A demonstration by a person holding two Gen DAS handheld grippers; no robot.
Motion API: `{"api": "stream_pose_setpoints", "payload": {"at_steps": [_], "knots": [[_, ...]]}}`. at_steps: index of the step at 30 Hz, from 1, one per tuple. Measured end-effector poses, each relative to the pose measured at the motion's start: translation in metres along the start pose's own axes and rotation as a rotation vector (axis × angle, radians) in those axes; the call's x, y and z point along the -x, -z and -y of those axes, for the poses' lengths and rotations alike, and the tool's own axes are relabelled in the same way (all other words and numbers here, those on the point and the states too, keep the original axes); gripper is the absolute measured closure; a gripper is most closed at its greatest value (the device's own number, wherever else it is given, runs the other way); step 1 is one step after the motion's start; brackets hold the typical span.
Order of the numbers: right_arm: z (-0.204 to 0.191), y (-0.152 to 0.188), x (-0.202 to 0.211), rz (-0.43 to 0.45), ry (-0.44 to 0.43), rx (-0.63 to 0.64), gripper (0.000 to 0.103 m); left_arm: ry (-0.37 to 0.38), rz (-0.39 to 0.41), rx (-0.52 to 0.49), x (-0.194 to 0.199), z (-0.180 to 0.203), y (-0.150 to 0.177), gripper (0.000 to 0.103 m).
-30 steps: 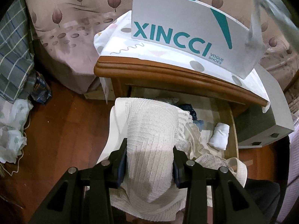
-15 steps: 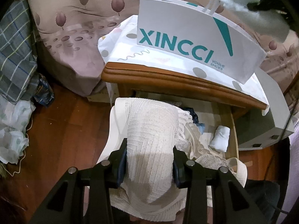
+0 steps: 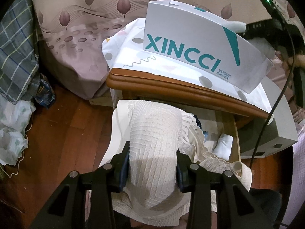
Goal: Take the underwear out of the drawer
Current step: 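Lift the white cloth with the right gripper and release it into the open white box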
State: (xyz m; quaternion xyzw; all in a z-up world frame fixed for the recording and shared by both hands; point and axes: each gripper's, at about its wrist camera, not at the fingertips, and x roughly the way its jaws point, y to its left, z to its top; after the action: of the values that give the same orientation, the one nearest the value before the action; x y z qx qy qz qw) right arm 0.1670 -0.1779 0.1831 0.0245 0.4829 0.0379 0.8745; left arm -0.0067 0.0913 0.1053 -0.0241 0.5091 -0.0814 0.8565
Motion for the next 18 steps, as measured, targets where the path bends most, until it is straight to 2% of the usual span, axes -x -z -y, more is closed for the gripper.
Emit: {"api": "stream_pose_setpoints", "payload": {"at_steps": [10,14,17,18], "knots": [[-0.002,0.015,-0.008,-0.063,0.044,0.112,0.082,0.007,-0.005,-0.001,-0.003,0.000,-0.001,0.064],[0.006,0.020,-0.008,-0.086,0.086,0.154,0.082,0.006,-0.002,-0.007,-0.003,0.002,-0.001,0.064],[0.014,0.023,-0.008,-0.090,0.109,0.161,0.073,0.010,0.002,-0.010,-0.003,0.003,-0.001,0.063],[0.016,0.023,-0.008,-0.088,0.105,0.158,0.066,0.010,0.003,-0.011,-0.003,0.004,-0.001,0.063]]}}
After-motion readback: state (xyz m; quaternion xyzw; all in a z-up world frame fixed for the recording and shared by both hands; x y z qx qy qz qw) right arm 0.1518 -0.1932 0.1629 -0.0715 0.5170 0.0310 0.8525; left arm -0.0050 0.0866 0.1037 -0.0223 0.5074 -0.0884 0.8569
